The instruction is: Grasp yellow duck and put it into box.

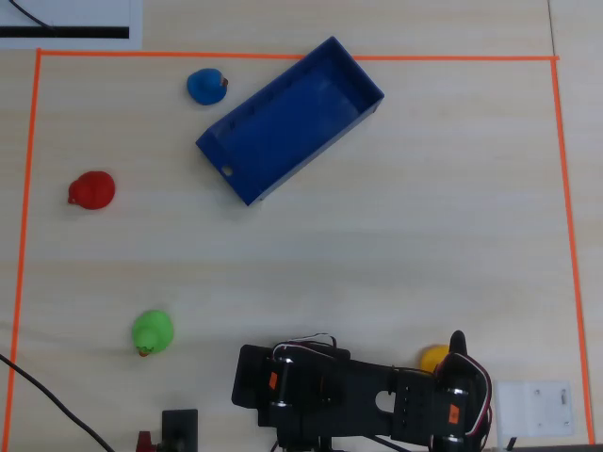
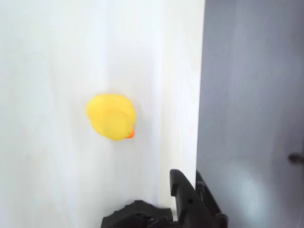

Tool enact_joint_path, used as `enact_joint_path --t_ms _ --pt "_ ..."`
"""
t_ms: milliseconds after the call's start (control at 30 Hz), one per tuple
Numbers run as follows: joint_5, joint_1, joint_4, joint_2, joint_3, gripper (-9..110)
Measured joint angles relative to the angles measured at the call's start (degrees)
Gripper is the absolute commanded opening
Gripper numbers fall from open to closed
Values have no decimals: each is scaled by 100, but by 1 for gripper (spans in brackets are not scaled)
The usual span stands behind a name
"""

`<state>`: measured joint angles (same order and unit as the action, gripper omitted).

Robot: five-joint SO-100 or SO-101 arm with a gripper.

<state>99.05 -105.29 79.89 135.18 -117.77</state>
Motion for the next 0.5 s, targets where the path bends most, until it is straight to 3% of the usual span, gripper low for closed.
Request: enact_joint_path --t_ms 500 --pt "-123 -211 -44 -1916 -62 53"
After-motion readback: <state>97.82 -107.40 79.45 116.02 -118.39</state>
